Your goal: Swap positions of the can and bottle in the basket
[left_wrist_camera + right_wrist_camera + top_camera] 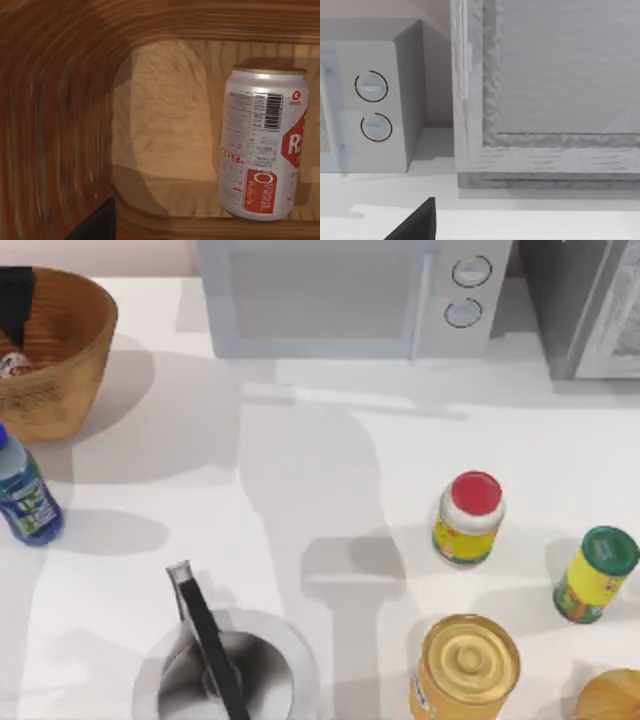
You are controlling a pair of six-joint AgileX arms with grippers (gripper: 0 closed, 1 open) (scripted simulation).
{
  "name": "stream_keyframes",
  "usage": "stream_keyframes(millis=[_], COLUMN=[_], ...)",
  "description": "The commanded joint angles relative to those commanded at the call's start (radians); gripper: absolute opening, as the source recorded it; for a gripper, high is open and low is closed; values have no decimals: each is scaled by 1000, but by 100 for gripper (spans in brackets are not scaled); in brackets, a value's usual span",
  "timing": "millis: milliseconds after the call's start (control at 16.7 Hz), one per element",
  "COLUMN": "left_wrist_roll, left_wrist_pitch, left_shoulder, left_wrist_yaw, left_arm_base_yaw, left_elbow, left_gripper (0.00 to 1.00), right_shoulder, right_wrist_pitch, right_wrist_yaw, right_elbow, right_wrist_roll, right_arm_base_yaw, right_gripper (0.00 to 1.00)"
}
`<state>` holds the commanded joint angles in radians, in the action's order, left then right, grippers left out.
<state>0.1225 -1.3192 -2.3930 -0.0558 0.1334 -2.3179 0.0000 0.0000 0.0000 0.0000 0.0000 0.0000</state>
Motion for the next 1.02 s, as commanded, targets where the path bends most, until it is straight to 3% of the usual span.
stream_keyframes(millis=[240, 540, 1020], left_wrist_roll=[25, 25, 21], left_wrist_pitch=[-69, -70, 115], left_shoulder=[-126, -132, -149], left_wrist_yaw=[-18, -18, -19], left_arm_base_yaw=[-12, -7, -18], left_elbow=[-117, -119, 47], left_gripper=[100, 100, 100], right_shoulder=[0, 0, 0], right_wrist_pitch=[0, 0, 0], right_wrist_yaw=[0, 0, 0], right_elbow=[0, 0, 0], right_wrist_roll=[0, 0, 0], right_arm_base_yaw=[0, 0, 0], right_gripper=[100, 100, 100])
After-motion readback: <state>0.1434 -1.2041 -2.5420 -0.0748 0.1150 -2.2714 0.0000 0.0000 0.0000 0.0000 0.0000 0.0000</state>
